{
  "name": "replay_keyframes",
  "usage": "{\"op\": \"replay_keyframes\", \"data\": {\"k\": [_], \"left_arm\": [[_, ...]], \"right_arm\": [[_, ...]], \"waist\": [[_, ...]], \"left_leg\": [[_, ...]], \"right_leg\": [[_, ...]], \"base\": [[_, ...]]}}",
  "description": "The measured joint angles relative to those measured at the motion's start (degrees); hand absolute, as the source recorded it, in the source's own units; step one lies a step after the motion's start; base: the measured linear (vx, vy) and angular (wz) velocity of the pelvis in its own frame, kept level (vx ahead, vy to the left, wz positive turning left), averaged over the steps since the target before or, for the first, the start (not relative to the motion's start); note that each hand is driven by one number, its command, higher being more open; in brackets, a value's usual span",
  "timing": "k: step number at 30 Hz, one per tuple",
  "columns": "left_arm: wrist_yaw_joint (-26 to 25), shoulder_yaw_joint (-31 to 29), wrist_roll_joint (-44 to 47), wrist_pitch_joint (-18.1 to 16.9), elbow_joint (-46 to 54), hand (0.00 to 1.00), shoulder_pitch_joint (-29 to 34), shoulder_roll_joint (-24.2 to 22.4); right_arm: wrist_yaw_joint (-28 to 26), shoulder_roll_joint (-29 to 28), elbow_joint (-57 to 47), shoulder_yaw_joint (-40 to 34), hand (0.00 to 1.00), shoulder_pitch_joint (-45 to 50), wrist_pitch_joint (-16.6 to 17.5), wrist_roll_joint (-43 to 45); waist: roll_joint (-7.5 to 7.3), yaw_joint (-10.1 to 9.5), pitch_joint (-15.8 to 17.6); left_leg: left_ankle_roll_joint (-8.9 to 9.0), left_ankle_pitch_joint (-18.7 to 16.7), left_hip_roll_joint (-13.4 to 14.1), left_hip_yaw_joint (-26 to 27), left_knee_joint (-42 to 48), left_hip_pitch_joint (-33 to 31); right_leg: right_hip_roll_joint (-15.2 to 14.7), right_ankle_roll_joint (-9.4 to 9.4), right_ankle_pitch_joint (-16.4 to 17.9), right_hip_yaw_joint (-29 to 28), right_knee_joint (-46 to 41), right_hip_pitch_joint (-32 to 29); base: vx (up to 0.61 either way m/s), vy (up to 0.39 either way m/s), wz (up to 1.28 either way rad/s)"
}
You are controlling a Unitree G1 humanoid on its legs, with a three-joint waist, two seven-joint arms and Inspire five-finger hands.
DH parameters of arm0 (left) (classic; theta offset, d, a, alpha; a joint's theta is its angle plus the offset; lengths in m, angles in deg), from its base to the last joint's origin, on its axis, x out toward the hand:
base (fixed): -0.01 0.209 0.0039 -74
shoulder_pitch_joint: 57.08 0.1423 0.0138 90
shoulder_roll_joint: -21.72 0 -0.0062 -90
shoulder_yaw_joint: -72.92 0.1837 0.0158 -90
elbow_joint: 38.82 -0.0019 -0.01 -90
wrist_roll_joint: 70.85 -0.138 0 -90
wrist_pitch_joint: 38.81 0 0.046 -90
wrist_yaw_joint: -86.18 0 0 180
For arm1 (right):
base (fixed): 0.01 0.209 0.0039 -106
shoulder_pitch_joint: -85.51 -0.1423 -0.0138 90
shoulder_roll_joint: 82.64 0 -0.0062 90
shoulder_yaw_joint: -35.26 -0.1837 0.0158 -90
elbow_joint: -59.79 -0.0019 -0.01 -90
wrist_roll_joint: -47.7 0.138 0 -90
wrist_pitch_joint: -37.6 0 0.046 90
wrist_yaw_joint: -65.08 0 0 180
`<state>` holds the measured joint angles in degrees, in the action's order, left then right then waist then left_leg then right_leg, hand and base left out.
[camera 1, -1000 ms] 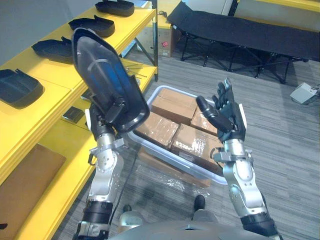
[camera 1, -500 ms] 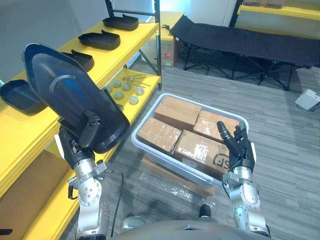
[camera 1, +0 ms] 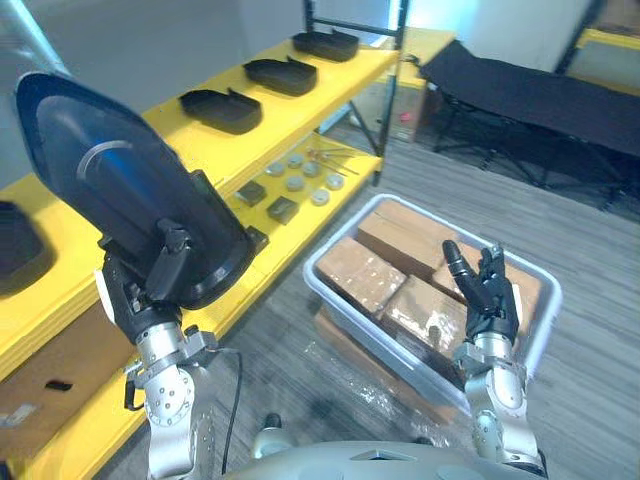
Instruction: Walk over and take three plastic housings, then place them on the shelf
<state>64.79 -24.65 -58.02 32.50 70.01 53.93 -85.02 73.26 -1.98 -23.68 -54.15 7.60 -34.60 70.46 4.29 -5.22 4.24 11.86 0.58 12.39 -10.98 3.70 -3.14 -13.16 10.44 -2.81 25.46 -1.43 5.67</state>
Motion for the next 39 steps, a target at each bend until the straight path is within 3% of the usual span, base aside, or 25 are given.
{"op": "replay_keyframes", "data": {"k": [1,3,5,6,7,8,9,11,13,17,21,24,26,27,28,29,30,31,32,33,34,35,36,38,39], "left_arm": [[-0.2,-0.6,0.0,0.0,0.2,0.0,0.1,0.0],[0.2,-1.6,0.0,0.3,0.2,0.0,1.0,-0.2],[3.0,-1.8,0.4,0.7,0.1,0.0,2.2,-0.7],[4.1,-2.0,0.5,0.6,0.2,0.0,2.6,-0.7],[6.1,-2.6,0.8,0.1,0.2,0.0,3.6,-0.7],[7.1,-3.2,1.0,-0.2,0.2,0.0,4.3,-0.7],[8.6,-4.3,2.3,-0.6,0.2,0.0,7.1,-1.1],[8.9,-5.6,3.4,-1.5,0.2,0.0,10.3,-1.2],[9.4,-6.4,4.2,-1.6,0.2,0.0,11.2,-1.2],[11.6,-5.3,4.6,-2.0,0.4,0.0,10.6,-1.0],[12.1,-2.7,4.4,-2.2,0.4,0.0,7.0,-0.8],[12.3,-2.6,3.7,-2.4,0.5,0.0,5.1,-0.4],[12.8,-3.3,2.5,-2.3,0.5,0.0,4.8,0.4],[12.7,-3.6,1.2,-2.3,0.6,0.0,4.7,1.4],[12.8,-3.7,0.0,-2.2,0.5,0.0,3.7,1.8],[13.1,-3.7,-0.7,-2.3,0.6,0.0,2.9,1.9],[13.4,-3.9,-2.0,-2.3,1.1,0.0,2.5,2.4],[13.3,-4.0,-2.5,-2.3,1.1,0.0,2.3,3.2],[12.9,-4.5,-2.5,-2.3,1.2,0.0,1.6,5.4],[12.3,-4.7,-2.5,-2.2,1.2,0.0,0.7,6.6],[12.1,-4.7,-2.4,-2.3,1.2,0.0,0.3,6.8],[11.6,-4.6,-2.4,-2.3,1.2,0.0,-0.6,6.8],[11.2,-3.9,-2.3,-2.3,1.2,0.0,-1.2,6.8],[10.5,-2.1,-2.3,-2.3,1.2,0.0,-1.8,6.7],[10.2,-1.4,-2.3,-2.3,1.2,0.0,-1.9,6.7]], "right_arm": [[-0.3,0.0,0.0,1.6,1.0,-0.7,0.0,-0.6],[-0.2,-0.1,0.0,3.8,1.0,-2.3,0.0,-2.9],[1.6,0.1,0.0,4.6,1.0,-3.6,0.0,-5.9],[2.5,0.2,0.0,4.5,1.0,-3.9,0.0,-6.9],[4.1,0.7,0.0,4.4,1.0,-4.6,0.0,-8.1],[4.9,0.9,0.0,4.5,1.0,-5.0,0.0,-8.5],[5.6,1.7,0.0,4.6,1.0,-5.3,0.0,-9.0],[5.7,1.8,0.0,4.6,1.0,-5.9,0.1,-8.9],[5.5,1.6,0.0,4.5,1.0,-5.8,0.1,-8.8],[4.9,1.5,0.0,4.4,1.0,-6.1,0.1,-8.8],[5.8,1.5,0.0,2.6,1.0,-7.2,0.5,-8.7],[6.2,0.7,0.0,1.6,1.0,-7.7,1.0,-8.8],[6.3,-1.1,0.0,1.0,1.0,-7.8,1.8,-8.9],[6.2,-1.8,0.0,0.4,1.0,-7.7,1.9,-8.9],[6.2,-1.8,0.0,-0.1,1.0,-7.7,2.1,-8.8],[5.7,-1.8,0.0,-0.5,1.0,-7.4,2.1,-8.7],[4.8,-2.0,0.0,-1.1,1.0,-7.0,2.1,-8.2],[4.5,-2.2,0.0,-1.3,1.0,-6.6,2.1,-8.2],[3.6,-2.7,-0.2,-1.5,1.0,-5.8,2.3,-8.3],[2.6,-2.7,-1.2,-1.6,1.0,-5.1,2.4,-8.3],[2.2,-2.7,-2.1,-1.7,1.0,-4.7,2.4,-8.3],[1.7,-2.7,-4.5,-2.4,1.0,-3.4,2.4,-8.3],[1.3,-2.7,-7.0,-3.6,1.0,-2.6,2.6,-8.3],[1.2,-2.6,-11.5,-5.6,1.0,-1.5,2.9,-7.9],[1.3,-2.5,-12.7,-6.3,1.0,-1.1,3.4,-7.8]], "waist": [[0.05,-1.03,0.0],[-0.14,-1.91,0.0],[-0.49,-2.21,0.3],[-0.44,-2.64,0.5],[0.1,-2.69,0.7],[0.32,-3.01,0.8],[0.36,-4.1,1.1],[0.86,-4.84,1.3],[0.79,-5.0,1.6],[-1.04,-4.26,3.6],[-1.32,-3.69,7.0],[-1.48,-3.91,9.1],[-3.37,-4.15,9.8],[-3.92,-3.91,9.5],[-3.98,-3.42,9.5],[-3.98,-2.79,9.5],[-3.87,-2.1,9.4],[-3.98,-1.85,9.4],[-4.1,-0.73,9.4],[-4.13,0.03,9.4],[-4.03,0.41,9.4],[-3.93,0.98,9.5],[-4.02,1.29,9.4],[-3.89,2.42,9.3],[-3.96,2.78,9.3]], "left_leg": [[-0.37,0.7,-0.2,-2.1,-0.1,-0.8],[-2.88,3.3,-1.6,-3.9,-0.6,-2.4],[-9.9,8.8,-4.5,-1.7,-2.0,-4.8],[-11.34,9.5,-4.5,0.8,-2.3,-5.3],[-12.68,8.4,-3.6,6.7,-1.9,-6.6],[-12.56,8.5,-3.4,8.1,-1.9,-6.7],[-11.02,9.7,-2.8,10.7,-1.9,-6.7],[-8.29,10.3,-3.0,10.9,-1.9,-6.7],[-7.86,10.2,-3.3,12.4,-1.9,-6.6],[-7.56,9.9,-4.5,15.0,-0.4,-7.7],[-8.04,5.2,-6.0,15.6,9.5,-12.6],[-8.86,-1.1,-7.1,15.9,19.6,-14.7],[-9.98,-4.8,-8.8,17.1,24.0,-14.8],[-10.81,-6.8,-10.2,17.7,25.7,-14.8],[-11.03,-8.0,-11.3,17.0,26.9,-15.2],[-11.4,-8.7,-12.3,16.0,27.1,-15.3],[-12.06,-9.0,-13.1,14.8,25.5,-14.3],[-12.32,-9.0,-13.5,14.1,23.9,-13.2],[-13.36,-8.4,-13.9,11.3,21.4,-11.4],[-14.58,-7.6,-14.1,9.1,19.1,-9.8],[-14.76,-7.4,-14.2,7.9,18.0,-8.9],[-15.07,-7.0,-15.0,5.8,15.5,-6.8],[-15.29,-6.5,-15.9,3.9,13.0,-4.8],[-14.76,-6.2,-17.1,0.5,11.3,-2.7],[-14.66,-6.1,-17.6,-0.6,11.1,-1.8]], "right_leg": [[-0.3,-0.02,1.9,2.4,-1.9,0.5],[-1.0,-0.22,5.4,5.8,-4.9,1.5],[-1.2,-1.85,8.7,10.3,-6.4,4.8],[-1.1,-1.5,9.0,12.6,-6.5,5.8],[-0.5,-0.79,9.6,17.0,-6.9,8.1],[-0.6,-0.16,10.3,17.8,-7.5,8.9],[-0.7,0.41,11.7,19.8,-8.6,10.2],[-1.3,0.29,12.8,19.7,-9.5,10.2],[-1.9,0.6,13.0,18.6,-9.8,9.8],[-4.9,1.14,13.4,15.1,-12.5,6.4],[-9.0,2.66,15.3,13.7,-18.5,3.7],[-11.9,4.2,17.1,13.6,-21.5,5.6],[-14.3,3.78,17.7,13.9,-21.9,7.8],[-15.8,1.9,16.9,13.4,-23.6,9.0],[-17.3,-1.19,15.0,10.2,-28.4,7.0],[-18.6,-7.16,11.2,6.2,-34.8,3.2],[-18.7,-13.55,1.7,-0.4,-41.1,-1.7],[-18.4,-13.33,-3.9,-3.8,-43.6,-3.8],[-15.4,-9.84,-4.4,-9.0,-49.0,-7.4],[-10.5,-8.62,4.4,-11.4,-52.3,-10.4],[-8.1,-8.62,7.6,-11.9,-52.1,-11.4],[-3.7,-7.66,11.9,-11.9,-49.3,-13.1],[0.4,-7.44,14.7,-12.9,-43.5,-14.9],[5.6,-7.46,15.3,-16.4,-34.4,-17.5],[6.7,-7.22,15.2,-17.8,-32.1,-18.0]], "base": [[0.03,-0.07,1.19],[0.01,-0.072,1.55],[-0.02,-0.037,2.22],[-0.03,0.026,2.32],[-0.03,0.059,1.69],[-0.06,0.059,1.72],[-0.07,0.035,0.86],[-0.07,0.046,0.35],[-0.05,0.074,-0.05],[-0.04,0.078,-0.23],[-0.04,0.112,-0.05],[0.04,0.12,0.06],[0.13,0.157,0.15],[0.21,0.184,0.36],[0.25,0.263,0.57],[0.25,0.295,0.76],[0.23,0.259,0.65],[0.28,0.188,0.7],[0.3,0.13,0.79],[0.3,0.11,0.85],[0.3,0.113,0.91],[0.33,0.088,0.92],[0.33,0.054,0.96],[0.29,-0.023,1.01],[0.32,-0.08,1.33]]}}
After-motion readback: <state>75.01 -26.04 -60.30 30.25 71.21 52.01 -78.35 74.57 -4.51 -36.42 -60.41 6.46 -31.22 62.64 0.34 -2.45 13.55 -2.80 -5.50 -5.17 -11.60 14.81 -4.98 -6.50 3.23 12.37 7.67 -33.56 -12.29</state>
